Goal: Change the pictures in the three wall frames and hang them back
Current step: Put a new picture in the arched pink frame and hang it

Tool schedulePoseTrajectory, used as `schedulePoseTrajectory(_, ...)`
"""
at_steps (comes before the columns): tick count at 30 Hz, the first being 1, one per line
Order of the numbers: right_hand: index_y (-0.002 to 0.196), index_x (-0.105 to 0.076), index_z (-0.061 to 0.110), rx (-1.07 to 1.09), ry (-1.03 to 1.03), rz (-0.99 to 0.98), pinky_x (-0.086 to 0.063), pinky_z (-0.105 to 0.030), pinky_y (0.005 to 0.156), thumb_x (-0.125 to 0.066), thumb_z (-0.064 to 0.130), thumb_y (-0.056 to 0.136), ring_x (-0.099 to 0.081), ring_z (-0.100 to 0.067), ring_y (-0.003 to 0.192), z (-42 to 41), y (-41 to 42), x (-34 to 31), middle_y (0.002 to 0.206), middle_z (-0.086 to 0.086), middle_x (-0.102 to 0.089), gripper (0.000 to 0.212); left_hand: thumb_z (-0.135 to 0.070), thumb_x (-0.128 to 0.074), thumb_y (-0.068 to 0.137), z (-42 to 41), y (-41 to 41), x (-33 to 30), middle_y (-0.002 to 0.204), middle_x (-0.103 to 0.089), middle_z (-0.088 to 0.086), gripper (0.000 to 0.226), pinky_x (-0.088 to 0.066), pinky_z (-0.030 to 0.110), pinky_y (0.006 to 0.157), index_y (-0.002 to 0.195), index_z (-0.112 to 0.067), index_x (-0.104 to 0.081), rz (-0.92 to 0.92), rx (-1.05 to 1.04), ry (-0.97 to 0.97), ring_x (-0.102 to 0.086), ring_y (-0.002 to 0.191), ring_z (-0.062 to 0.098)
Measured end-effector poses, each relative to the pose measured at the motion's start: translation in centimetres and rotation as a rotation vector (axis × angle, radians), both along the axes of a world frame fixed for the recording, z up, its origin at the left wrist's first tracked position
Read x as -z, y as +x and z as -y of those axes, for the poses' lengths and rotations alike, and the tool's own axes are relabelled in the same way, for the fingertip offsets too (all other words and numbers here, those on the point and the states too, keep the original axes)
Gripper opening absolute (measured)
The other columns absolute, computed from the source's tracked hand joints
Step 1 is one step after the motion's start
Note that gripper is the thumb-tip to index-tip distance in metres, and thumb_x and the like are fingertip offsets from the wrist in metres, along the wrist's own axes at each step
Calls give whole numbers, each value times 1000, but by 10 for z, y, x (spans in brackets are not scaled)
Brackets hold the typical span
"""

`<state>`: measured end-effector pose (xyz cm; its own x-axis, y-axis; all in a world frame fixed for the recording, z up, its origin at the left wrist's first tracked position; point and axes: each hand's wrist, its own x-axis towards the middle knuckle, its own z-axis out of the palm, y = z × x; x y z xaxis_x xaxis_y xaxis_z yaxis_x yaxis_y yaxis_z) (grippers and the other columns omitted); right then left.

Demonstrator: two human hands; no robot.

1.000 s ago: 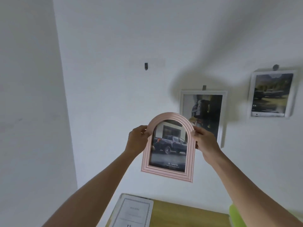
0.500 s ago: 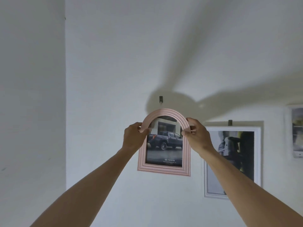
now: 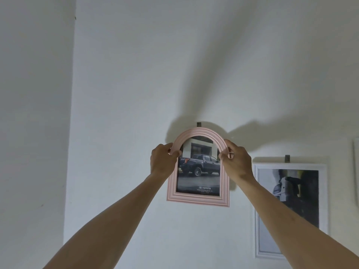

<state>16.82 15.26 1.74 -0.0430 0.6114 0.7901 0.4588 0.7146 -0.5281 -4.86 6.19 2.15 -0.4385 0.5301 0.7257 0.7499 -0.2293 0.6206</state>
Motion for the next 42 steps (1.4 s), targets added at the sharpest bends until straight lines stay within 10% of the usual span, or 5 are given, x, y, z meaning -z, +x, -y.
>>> schedulePoseTrajectory(9,136,-57,25,66,109,47,-42,-23,87,-60,10,94,-40,-4,87,-5,-5,11,98,-1,-63,44,-35,-60,91,-11,-6,10,69,-52,2,14,-30,21,52,84,-24,-66,-92,-30,-12,-50,60,16)
schedulePoseTrajectory(19,142,-52,27,162,131,62,-48,-30,82,-62,13,95,-58,-20,96,1,-10,14,109,-4,-56,50,-31,-63,90,-11,-7,9,79,-56,3,16,-30,17,54,85,-17,-70,-145,-72,-3,-54,66,20)
schedulePoseTrajectory(35,140,-47,21,148,86,115,-43,-24,79,-63,28,95,-60,-22,99,3,3,15,122,-9,-53,49,-41,-65,89,-7,5,14,112,-59,7,43,-46,34,81,123,-14,-61,-89,-101,13,-61,97,27)
schedulePoseTrajectory(42,135,-50,27,178,116,89,-53,-41,88,-61,35,93,-60,-20,107,18,36,9,123,-2,-53,45,-45,-67,85,-6,36,22,131,-49,9,57,-37,37,101,130,-13,-53,-253,-185,214,-44,120,28)
